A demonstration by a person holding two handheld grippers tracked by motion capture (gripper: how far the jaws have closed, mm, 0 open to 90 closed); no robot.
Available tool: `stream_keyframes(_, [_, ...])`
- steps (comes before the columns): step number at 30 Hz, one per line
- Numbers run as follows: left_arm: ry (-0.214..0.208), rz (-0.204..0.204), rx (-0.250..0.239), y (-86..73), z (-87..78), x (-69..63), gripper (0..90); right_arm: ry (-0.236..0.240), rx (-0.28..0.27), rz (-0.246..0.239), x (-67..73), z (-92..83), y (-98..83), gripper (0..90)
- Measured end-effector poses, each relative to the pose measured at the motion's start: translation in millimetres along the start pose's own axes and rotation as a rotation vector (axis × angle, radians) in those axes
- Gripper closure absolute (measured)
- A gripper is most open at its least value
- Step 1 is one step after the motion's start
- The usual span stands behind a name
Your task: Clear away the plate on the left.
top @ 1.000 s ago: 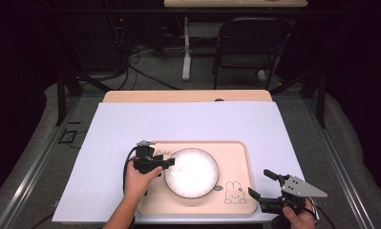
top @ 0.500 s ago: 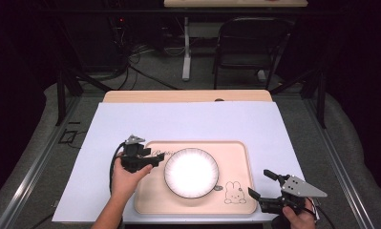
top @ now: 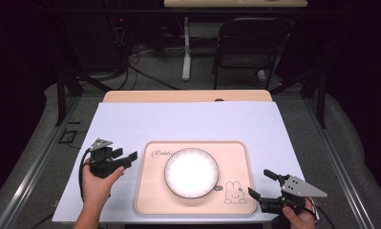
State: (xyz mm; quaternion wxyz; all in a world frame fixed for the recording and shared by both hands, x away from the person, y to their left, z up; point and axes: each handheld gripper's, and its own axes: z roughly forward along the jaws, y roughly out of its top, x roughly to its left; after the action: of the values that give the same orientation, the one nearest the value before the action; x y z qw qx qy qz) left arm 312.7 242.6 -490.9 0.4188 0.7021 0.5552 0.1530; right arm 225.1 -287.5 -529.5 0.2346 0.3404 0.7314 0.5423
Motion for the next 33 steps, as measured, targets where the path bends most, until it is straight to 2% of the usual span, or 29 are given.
stream_keyframes(7, [0.041, -0.056, -0.003, -19.3, -11.5, 20.3, 34.8, 0.0, 0.0, -0.001, 0.1, 0.0, 0.0, 14.9])
stream_keyframes(13, [0.055, -0.1, -0.01, -34.9, -12.2, 32.4, 34.8, 0.0, 0.001, -0.002, 0.1, 0.1, 0.0, 14.9])
stream_keyframes(16, [0.075, -0.1, -0.004, -40.5, -9.8, 35.8, 34.8, 0.0, 0.0, -0.003, 0.2, 0.0, 0.0, 14.9])
stream_keyframes(19, [0.072, -0.108, -0.006, -44.8, -6.8, 37.5, 34.8, 0.0, 0.0, -0.003, 0.2, -0.1, 0.0, 14.9])
stream_keyframes(33, [0.074, -0.097, 0.016, -56.3, 2.6, 38.2, 35.1, 0.002, -0.002, -0.004, 0.4, -0.5, -0.1, 14.9])
